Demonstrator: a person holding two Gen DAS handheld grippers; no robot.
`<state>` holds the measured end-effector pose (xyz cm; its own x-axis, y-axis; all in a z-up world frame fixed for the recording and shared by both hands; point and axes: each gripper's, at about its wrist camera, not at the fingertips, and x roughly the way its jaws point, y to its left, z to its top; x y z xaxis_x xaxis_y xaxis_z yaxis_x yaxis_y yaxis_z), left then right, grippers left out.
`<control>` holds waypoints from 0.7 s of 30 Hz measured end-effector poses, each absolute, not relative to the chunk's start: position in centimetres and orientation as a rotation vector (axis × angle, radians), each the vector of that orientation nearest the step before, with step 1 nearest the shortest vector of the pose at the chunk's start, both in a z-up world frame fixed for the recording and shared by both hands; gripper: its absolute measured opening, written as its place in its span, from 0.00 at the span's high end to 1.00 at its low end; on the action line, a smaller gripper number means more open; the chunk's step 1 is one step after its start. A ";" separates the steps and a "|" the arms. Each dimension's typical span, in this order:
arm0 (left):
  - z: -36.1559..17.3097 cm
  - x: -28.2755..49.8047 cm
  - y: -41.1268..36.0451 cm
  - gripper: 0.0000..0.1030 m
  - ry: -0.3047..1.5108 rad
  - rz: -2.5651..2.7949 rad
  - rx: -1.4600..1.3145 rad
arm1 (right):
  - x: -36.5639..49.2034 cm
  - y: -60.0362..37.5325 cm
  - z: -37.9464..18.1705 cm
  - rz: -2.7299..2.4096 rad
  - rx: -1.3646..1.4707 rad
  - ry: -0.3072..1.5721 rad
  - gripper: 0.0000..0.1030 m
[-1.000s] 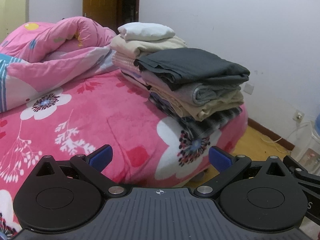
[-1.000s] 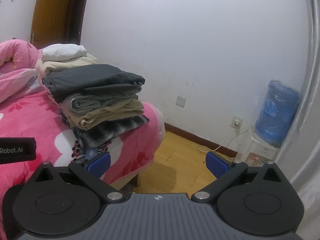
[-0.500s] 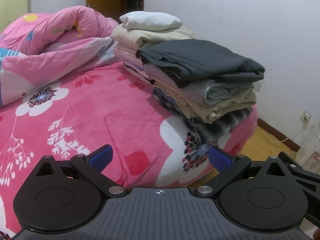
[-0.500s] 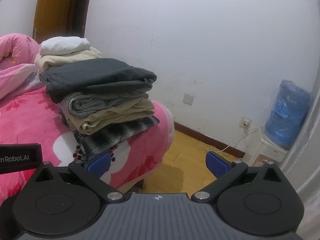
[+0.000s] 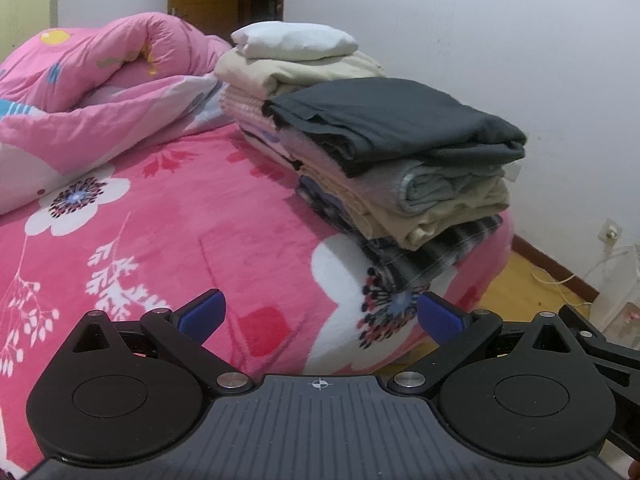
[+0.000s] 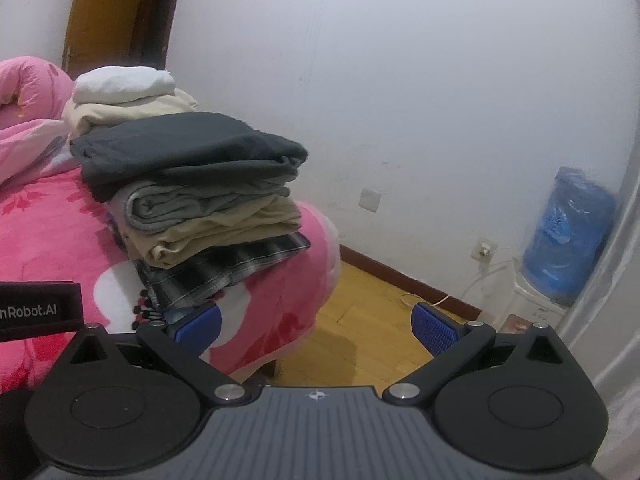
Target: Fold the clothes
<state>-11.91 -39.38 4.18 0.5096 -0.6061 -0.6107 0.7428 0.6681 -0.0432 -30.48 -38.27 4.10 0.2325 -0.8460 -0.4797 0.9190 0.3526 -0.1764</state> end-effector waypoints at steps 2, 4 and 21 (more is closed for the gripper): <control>4.4 -12.4 -39.6 0.00 0.632 -0.831 0.239 | -31.1 -38.3 4.3 -1.231 0.158 0.545 0.00; 4.6 -13.0 -39.7 0.00 0.627 -0.840 0.242 | -31.7 -38.3 4.5 -1.241 0.162 0.538 0.00; 6.9 -17.1 -38.8 0.00 0.599 -0.914 0.235 | -37.2 -36.0 6.8 -1.305 0.173 0.478 0.00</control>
<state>-17.06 -38.77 6.93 0.4627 -0.6718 -0.5784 0.7984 0.5993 -0.0574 -37.24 -36.04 6.77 0.1819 -0.8833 -0.4321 0.9534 0.2660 -0.1424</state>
